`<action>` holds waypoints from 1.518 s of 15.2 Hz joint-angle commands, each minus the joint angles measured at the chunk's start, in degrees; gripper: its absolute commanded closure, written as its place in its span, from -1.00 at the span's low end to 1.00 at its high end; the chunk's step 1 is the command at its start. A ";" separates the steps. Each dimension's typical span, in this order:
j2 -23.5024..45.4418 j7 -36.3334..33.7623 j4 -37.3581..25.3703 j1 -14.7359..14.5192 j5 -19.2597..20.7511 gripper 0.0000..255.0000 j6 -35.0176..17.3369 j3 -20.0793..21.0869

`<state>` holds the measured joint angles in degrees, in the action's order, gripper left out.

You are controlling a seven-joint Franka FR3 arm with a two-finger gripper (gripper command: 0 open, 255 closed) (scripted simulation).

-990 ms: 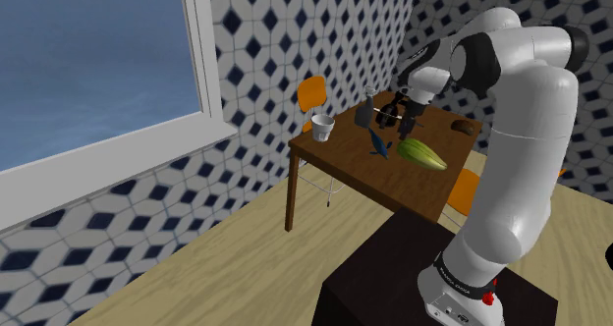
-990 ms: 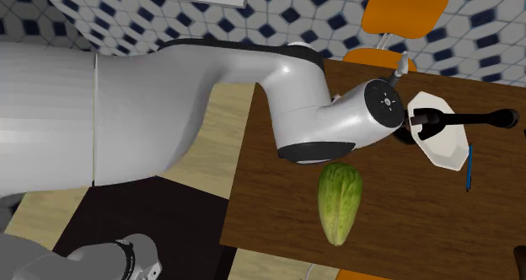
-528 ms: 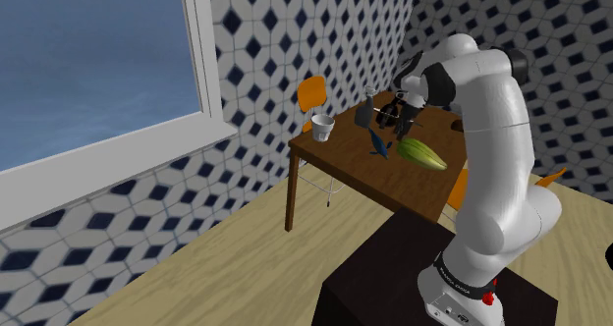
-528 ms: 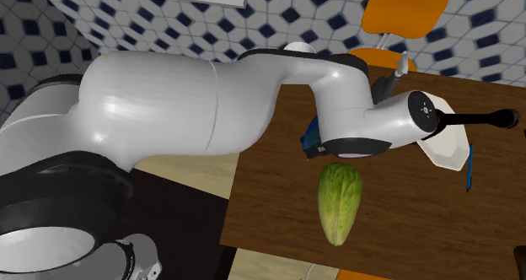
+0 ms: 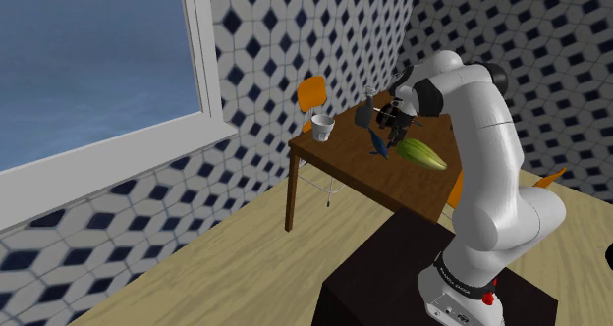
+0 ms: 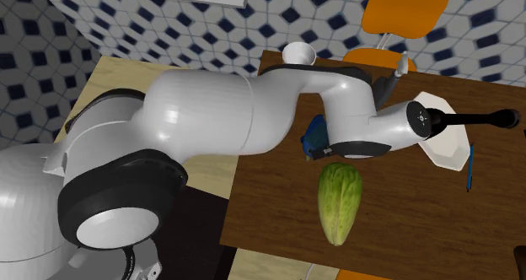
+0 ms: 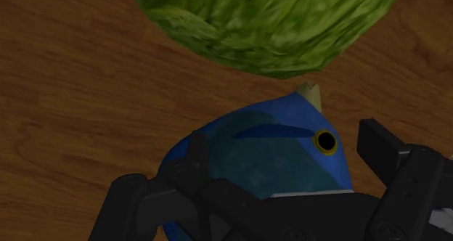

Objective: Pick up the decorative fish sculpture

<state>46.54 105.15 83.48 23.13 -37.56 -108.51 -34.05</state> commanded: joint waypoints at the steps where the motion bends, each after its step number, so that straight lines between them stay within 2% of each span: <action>1: 0.96 0.37 -0.17 0.34 -0.44 -1.00 -0.72 0.36; 3: 1.21 0.47 -0.15 0.40 -0.57 -1.00 -0.97 0.46; 4: 1.26 0.44 -0.18 0.38 -0.59 1.00 -0.99 0.49; 13: 1.22 0.47 -0.16 0.39 -0.57 1.00 -0.97 0.46; 23: -2.90 -1.30 -1.06 -0.41 1.65 1.00 3.55 -1.25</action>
<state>44.01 104.04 82.62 22.77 -36.13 -105.47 -35.13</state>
